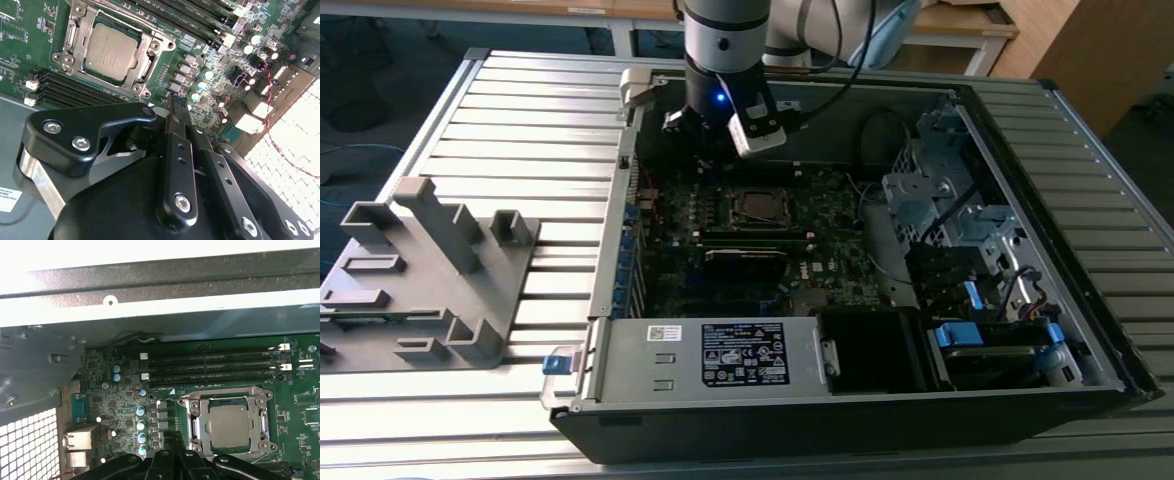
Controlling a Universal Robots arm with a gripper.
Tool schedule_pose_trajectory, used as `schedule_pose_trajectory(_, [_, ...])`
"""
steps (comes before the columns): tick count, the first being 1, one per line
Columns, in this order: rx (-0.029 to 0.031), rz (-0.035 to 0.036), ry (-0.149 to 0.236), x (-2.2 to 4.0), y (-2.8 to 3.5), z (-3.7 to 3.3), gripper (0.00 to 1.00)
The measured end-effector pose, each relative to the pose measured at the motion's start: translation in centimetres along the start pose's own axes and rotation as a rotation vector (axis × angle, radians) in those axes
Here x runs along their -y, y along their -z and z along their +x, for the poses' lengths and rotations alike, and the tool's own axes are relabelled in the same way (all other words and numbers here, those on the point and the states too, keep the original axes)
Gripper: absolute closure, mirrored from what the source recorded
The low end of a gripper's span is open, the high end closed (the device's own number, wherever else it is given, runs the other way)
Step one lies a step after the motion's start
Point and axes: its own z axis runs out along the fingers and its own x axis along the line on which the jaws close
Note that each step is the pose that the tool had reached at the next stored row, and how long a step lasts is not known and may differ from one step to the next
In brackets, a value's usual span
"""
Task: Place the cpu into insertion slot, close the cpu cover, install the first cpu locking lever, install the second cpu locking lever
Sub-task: 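Install the first cpu locking lever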
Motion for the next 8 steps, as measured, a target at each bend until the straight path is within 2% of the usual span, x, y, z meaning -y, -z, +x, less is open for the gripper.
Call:
schedule_pose_trajectory(4, [0.0001, -0.0002, 0.0, -0.02, 0.31, 0.0, 0.89])
schedule_pose_trajectory(8, [0.0002, -0.0004, 0.0, -0.02, 0.33, 0.0, 0.89])
